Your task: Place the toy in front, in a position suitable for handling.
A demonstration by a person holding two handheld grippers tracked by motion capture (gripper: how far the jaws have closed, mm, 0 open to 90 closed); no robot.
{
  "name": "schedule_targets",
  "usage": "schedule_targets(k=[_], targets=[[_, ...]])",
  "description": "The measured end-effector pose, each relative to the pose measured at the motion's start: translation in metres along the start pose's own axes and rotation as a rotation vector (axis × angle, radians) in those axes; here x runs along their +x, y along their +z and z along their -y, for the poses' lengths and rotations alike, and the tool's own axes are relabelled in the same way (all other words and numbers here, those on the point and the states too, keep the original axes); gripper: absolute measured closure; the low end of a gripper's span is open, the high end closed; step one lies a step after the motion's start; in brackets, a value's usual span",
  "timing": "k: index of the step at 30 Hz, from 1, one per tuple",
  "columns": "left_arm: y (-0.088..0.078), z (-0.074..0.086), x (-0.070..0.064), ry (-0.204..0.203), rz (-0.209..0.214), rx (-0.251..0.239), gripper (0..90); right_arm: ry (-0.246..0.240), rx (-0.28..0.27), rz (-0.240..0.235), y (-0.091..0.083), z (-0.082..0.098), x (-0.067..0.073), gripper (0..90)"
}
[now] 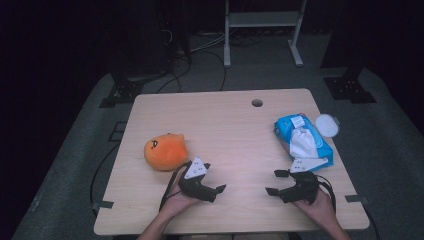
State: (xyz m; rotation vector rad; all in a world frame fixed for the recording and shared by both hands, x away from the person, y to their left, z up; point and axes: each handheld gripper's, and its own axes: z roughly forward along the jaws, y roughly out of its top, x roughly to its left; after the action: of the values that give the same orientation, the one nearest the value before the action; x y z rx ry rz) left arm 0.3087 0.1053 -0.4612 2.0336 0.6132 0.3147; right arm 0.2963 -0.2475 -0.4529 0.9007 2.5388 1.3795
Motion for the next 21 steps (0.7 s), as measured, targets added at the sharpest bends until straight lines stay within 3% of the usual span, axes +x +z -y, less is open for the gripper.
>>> schedule_targets(k=[11,17,21], targets=[[-0.006,-0.005,0.003,-0.002,0.001,-0.023,7.2,0.006,-0.005,-0.002,-0.001,0.000,-0.001,21.4],[-0.022,-0.018,0.007,0.000,-0.020,-0.083,7.3,0.002,-0.005,0.000,-0.001,-0.001,0.000,21.4],[-0.037,-0.029,0.010,0.023,-0.039,-0.110,7.3,0.003,-0.009,0.001,-0.002,-0.001,0.001,21.4]])
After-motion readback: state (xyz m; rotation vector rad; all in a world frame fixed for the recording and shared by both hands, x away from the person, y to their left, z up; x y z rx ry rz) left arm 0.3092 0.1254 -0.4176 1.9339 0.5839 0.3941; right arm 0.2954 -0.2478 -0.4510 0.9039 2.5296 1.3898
